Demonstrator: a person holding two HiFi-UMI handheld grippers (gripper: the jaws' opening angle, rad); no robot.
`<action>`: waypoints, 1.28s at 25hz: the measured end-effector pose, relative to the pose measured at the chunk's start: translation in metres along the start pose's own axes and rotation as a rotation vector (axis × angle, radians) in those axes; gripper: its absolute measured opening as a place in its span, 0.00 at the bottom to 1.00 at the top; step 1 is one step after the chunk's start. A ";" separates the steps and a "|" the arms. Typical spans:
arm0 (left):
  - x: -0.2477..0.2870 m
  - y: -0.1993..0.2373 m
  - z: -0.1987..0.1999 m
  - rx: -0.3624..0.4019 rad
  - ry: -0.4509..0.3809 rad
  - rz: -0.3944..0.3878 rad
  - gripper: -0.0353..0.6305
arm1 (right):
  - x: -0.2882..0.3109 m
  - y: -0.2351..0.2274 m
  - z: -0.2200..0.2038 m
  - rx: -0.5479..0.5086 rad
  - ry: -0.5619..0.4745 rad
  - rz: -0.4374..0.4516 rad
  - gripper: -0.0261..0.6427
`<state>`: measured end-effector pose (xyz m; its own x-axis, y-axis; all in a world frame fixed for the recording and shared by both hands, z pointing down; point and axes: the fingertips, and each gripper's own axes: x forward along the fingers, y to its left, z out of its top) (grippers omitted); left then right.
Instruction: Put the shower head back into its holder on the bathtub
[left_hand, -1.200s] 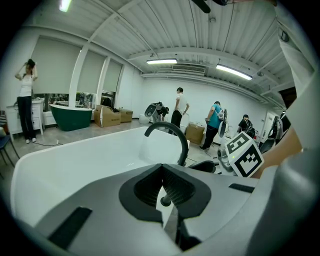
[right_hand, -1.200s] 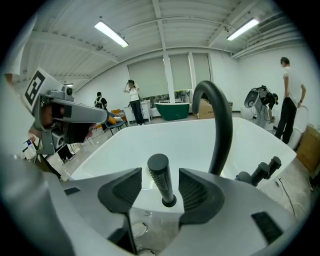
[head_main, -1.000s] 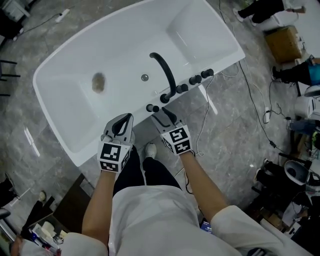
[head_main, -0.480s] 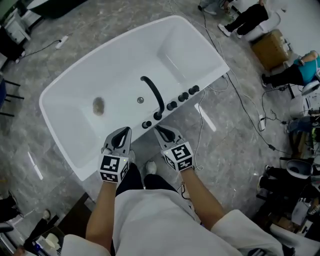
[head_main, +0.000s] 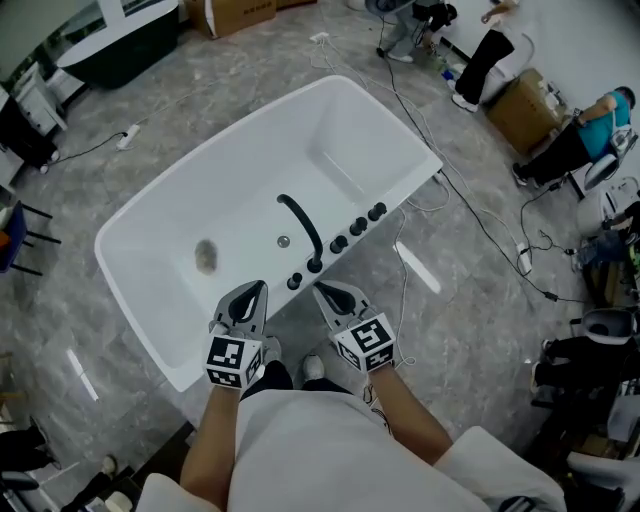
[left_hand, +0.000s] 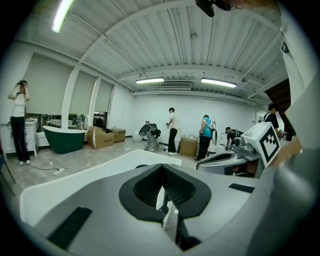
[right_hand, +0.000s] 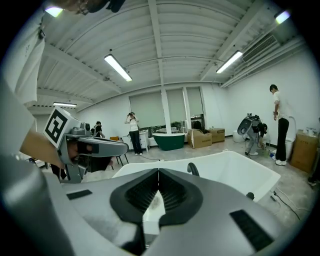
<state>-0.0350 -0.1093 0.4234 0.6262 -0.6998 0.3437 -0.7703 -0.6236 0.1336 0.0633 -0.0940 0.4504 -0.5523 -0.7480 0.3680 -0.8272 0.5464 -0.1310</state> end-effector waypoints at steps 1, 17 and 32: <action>-0.001 -0.001 0.004 0.009 -0.006 -0.004 0.07 | -0.003 0.000 0.005 -0.002 -0.010 -0.003 0.07; -0.020 0.008 0.094 0.061 -0.164 0.022 0.07 | -0.040 -0.026 0.101 0.000 -0.207 -0.066 0.07; -0.021 0.013 0.122 0.080 -0.213 0.014 0.07 | -0.055 -0.037 0.128 0.012 -0.243 -0.125 0.07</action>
<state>-0.0434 -0.1456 0.3047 0.6333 -0.7611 0.1399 -0.7724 -0.6330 0.0526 0.1107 -0.1213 0.3174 -0.4531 -0.8787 0.1503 -0.8910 0.4406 -0.1100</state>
